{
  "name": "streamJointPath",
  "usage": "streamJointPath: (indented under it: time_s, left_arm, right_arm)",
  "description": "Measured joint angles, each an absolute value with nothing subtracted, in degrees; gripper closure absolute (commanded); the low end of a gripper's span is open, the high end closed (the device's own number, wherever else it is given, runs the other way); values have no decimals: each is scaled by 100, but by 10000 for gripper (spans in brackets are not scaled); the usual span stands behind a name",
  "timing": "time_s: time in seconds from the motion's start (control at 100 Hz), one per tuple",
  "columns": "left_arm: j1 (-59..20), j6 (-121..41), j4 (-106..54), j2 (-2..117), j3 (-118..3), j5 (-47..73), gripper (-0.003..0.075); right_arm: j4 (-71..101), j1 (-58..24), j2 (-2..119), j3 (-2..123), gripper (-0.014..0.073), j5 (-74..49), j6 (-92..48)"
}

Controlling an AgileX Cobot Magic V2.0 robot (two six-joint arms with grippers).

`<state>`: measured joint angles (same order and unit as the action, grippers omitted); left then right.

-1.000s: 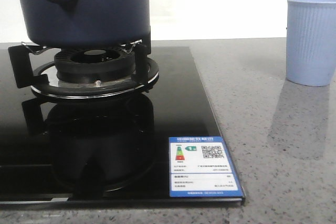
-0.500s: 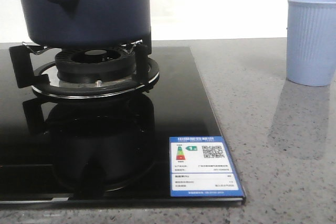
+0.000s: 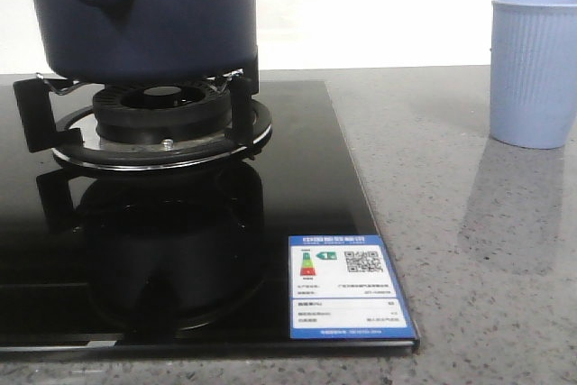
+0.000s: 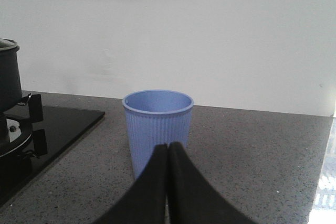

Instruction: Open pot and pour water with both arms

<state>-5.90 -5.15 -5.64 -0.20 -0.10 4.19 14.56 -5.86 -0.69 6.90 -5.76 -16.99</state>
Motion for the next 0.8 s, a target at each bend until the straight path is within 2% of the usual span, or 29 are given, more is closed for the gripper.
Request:
streamJointPath:
  time_s: [0.8]
  left_arm:
    - [-582,-500,-729,-20,-10,558,736]
  right_arm:
    - [1456,-586,-69,690,654,-576,-1699]
